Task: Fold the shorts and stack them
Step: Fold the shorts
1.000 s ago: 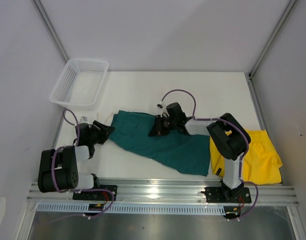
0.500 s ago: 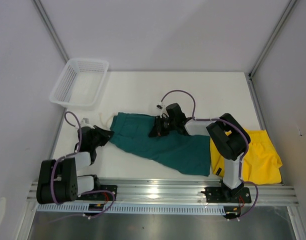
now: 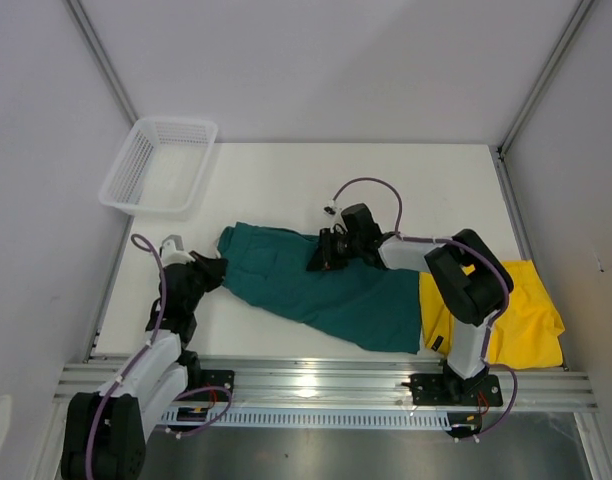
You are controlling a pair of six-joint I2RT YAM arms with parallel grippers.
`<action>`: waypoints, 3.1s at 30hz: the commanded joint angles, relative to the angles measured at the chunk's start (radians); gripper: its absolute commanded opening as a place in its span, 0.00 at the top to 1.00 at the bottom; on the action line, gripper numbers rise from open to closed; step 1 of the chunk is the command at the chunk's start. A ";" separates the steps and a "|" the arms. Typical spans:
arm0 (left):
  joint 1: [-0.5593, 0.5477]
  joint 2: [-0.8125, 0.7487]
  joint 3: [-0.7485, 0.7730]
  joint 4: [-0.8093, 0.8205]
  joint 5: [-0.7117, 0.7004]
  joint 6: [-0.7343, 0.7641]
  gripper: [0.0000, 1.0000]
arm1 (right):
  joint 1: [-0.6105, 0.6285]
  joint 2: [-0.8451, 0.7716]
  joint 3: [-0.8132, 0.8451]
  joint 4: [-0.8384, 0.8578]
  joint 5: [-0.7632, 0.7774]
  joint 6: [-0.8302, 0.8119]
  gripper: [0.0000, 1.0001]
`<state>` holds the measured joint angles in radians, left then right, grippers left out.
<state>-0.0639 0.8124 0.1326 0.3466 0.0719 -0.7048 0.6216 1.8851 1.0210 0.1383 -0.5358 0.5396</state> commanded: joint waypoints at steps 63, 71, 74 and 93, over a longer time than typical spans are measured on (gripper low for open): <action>-0.812 -0.102 0.433 -0.227 -0.511 0.582 1.00 | -0.063 0.135 0.356 -0.299 -0.061 0.042 0.90; -0.895 -0.068 0.475 -0.216 -0.578 0.633 1.00 | -0.059 0.235 0.399 -0.272 -0.038 0.066 0.92; -0.945 -0.044 0.483 -0.198 -0.603 0.662 1.00 | -0.059 0.272 0.430 -0.264 -0.035 0.086 0.94; -1.033 0.205 0.613 -0.182 -0.735 0.617 1.00 | -0.157 0.142 0.447 -0.298 -0.056 0.102 0.71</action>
<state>-1.0859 1.0042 0.6765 0.1158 -0.6037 -0.0631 0.5167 2.1628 1.4540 -0.1520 -0.5907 0.6609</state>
